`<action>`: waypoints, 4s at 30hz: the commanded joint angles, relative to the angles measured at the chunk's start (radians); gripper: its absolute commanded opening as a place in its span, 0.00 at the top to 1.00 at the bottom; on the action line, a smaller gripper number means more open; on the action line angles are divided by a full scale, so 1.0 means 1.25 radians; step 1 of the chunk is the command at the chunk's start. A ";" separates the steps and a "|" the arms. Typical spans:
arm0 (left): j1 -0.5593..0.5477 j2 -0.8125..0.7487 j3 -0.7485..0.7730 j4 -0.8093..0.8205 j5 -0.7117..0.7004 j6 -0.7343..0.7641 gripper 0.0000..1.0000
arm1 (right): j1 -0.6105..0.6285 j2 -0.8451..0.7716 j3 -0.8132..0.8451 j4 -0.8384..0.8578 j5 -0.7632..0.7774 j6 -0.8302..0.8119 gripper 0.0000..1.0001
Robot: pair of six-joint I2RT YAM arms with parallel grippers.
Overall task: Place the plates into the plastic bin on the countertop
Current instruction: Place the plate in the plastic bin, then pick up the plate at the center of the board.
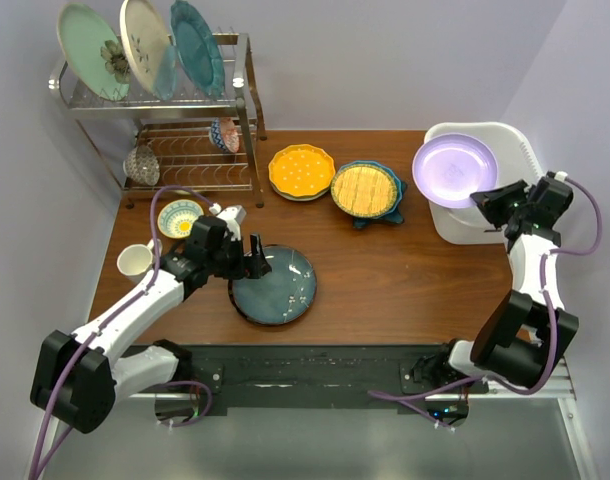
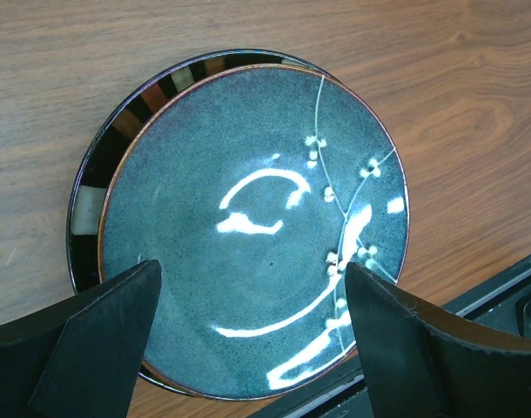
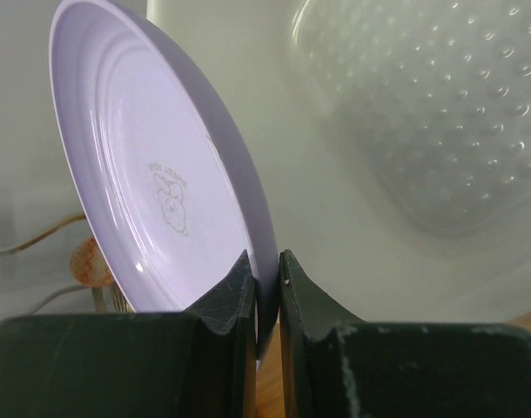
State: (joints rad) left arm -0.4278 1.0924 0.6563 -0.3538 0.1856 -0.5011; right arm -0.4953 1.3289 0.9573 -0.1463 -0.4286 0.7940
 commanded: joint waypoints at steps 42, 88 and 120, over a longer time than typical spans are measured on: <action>-0.006 -0.007 0.001 0.014 -0.012 0.040 0.08 | -0.011 0.033 0.002 0.099 0.342 0.145 1.00; -0.012 -0.015 -0.006 0.024 0.001 0.036 0.08 | 0.002 0.180 0.080 0.072 0.203 0.078 0.23; -0.012 -0.031 0.010 -0.004 -0.032 0.031 0.08 | 0.194 0.030 0.288 -0.077 0.161 -0.055 0.20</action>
State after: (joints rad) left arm -0.4393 1.0740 0.6559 -0.3618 0.1558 -0.4747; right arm -0.2882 1.4433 1.2499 -0.1886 -0.2295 0.7891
